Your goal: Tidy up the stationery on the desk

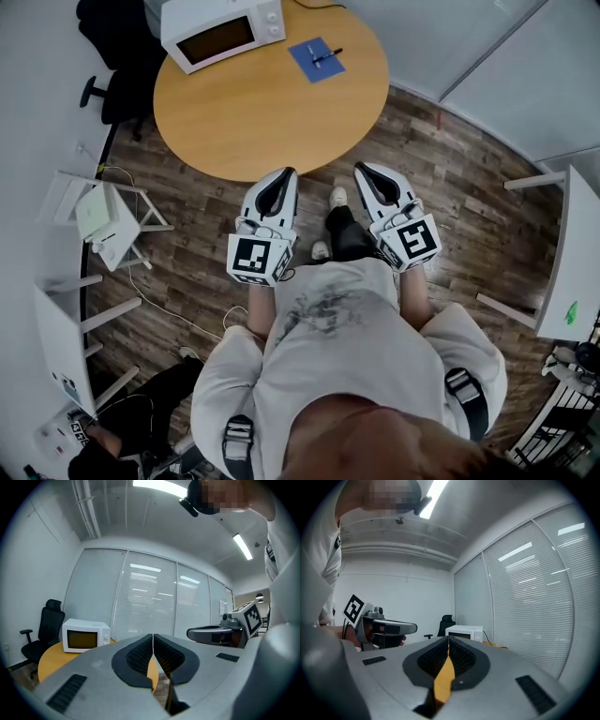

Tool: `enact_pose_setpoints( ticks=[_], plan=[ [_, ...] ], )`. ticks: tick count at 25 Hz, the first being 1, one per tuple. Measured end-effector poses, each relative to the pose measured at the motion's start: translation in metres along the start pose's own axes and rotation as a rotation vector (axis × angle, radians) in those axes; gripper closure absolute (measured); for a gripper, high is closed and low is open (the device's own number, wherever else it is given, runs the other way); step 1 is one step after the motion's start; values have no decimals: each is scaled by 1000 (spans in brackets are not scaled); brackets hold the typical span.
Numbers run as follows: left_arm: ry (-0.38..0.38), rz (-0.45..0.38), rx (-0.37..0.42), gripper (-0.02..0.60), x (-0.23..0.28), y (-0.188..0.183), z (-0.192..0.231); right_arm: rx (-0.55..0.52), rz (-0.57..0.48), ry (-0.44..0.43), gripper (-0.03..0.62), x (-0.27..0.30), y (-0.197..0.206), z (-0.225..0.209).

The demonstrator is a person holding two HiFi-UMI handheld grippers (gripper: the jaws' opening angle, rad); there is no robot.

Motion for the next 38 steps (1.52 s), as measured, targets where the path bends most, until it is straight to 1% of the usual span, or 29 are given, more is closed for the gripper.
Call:
enact_pose_setpoints(
  ticks=[7, 14, 26, 30, 38],
  plan=[
    [-27, 10, -7, 568, 38, 2, 19, 3, -1, -26, 530, 33, -1, -36],
    [-49, 36, -16, 568, 89, 9, 38, 28, 17, -52, 530, 70, 7, -81],
    [-93, 65, -24, 568, 182, 1, 67, 50, 68, -76, 530, 128, 9, -172],
    [-96, 80, -24, 568, 215, 1, 74, 64, 71, -87, 530, 146, 11, -203],
    [-104, 103, -31, 568, 284, 12, 91, 109, 100, -70, 530, 176, 23, -268]
  ],
)
Point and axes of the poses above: the fingertips, and each gripper's own axes: x forward along the fingers, z to its left, y out of its underside, the point moved 5 cm from there along -x, backward along the fingers, and after that the axes turned 12 degrees about -y, right-handed, at the moved point
